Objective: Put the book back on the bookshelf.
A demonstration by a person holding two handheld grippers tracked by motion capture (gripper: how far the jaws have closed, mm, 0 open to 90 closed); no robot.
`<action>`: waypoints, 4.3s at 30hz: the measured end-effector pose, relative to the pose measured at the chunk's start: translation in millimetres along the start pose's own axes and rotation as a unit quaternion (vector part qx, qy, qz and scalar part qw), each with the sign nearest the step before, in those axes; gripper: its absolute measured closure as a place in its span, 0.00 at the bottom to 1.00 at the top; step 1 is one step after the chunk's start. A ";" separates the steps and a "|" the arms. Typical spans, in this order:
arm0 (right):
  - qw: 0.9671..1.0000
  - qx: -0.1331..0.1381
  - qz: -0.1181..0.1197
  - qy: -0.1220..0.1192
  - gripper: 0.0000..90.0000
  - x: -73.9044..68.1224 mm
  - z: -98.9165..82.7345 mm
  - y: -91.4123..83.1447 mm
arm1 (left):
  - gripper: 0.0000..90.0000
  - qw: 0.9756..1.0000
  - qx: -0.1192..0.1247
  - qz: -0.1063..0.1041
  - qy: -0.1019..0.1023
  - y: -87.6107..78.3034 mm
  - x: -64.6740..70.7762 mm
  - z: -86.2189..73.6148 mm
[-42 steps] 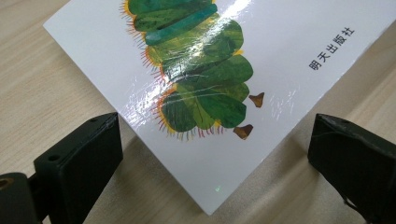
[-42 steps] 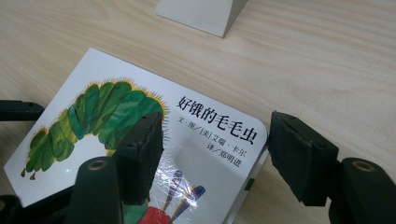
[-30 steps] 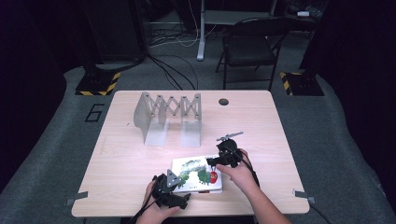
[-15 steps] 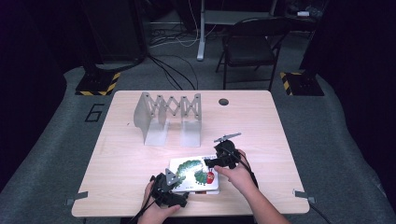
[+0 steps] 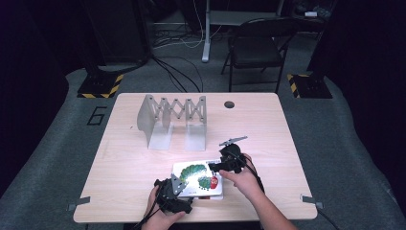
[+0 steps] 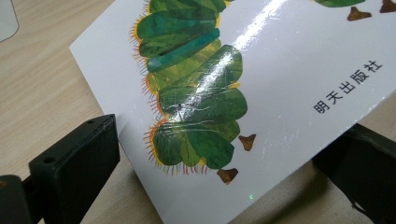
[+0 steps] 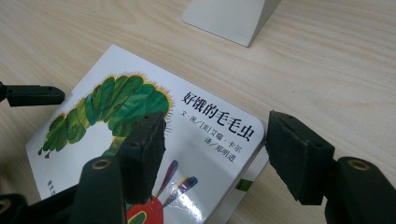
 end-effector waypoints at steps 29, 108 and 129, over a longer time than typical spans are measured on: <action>1.000 -0.013 0.006 0.008 0.39 4.2 -1.2 8.0 | 0.16 0.998 0.021 0.027 0.050 -6.6 9.6 1.8; 0.992 -0.082 0.089 0.036 0.33 9.1 6.4 35.0 | 0.00 0.999 -0.014 -0.025 -0.039 2.1 -4.4 -3.2; 0.991 -0.081 0.100 0.045 0.36 12.7 6.2 38.1 | 0.07 0.989 -0.041 -0.133 -0.055 -6.9 -22.1 -5.0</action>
Point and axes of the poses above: each handheld gripper's, and its own axes: y roughly forward along the jaws, z roughly out of its top, x roughly to its right, the point moved 7 cm from there along y, roughly forward along the jaws, and after that the axes turned 12 degrees about -x, right-handed, at the moved point
